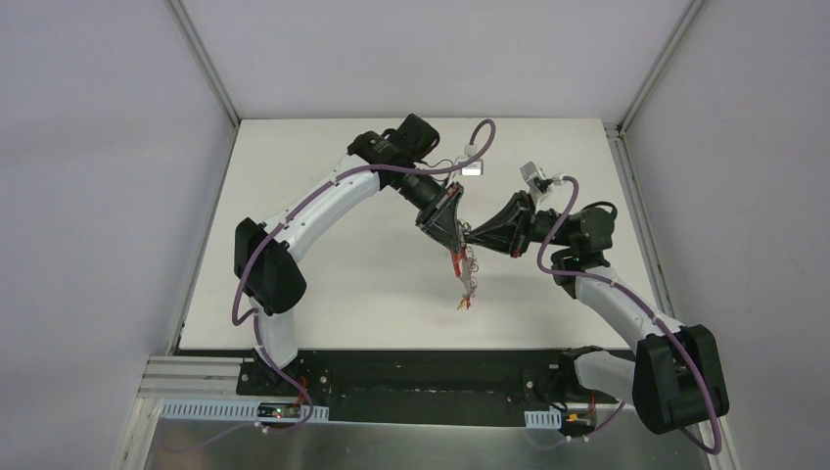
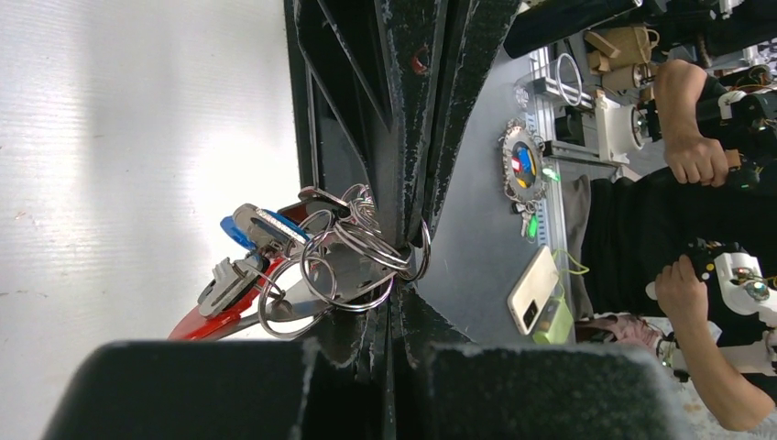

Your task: Put the keys on the keyring

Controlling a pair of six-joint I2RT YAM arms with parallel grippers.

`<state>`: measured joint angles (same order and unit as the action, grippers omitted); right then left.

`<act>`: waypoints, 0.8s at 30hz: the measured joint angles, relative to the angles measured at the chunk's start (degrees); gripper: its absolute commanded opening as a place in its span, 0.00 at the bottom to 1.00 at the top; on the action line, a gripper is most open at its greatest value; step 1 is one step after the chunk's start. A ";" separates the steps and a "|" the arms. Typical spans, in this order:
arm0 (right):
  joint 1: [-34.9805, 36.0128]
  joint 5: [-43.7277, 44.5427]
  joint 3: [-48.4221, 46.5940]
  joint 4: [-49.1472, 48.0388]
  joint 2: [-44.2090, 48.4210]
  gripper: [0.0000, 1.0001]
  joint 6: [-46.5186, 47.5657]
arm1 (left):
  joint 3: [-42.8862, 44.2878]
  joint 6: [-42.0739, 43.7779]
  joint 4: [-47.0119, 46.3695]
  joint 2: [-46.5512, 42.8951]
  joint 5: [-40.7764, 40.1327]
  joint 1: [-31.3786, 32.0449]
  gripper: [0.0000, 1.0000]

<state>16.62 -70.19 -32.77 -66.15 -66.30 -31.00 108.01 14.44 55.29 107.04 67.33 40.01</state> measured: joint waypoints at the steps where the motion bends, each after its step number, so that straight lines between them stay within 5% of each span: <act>1: -0.04 -0.15 0.00 -0.09 0.00 0.00 -0.04 | -0.17 -0.04 -0.09 0.11 0.35 0.00 0.00; 24: -0.28 -0.76 0.42 -3.63 0.00 0.00 -1.64 | -4.24 -5.20 -7.08 0.42 6.19 -0.37 0.00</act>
<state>16.34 -70.96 -32.36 -69.78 -66.30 -32.64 103.77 9.23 48.21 107.46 73.52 39.64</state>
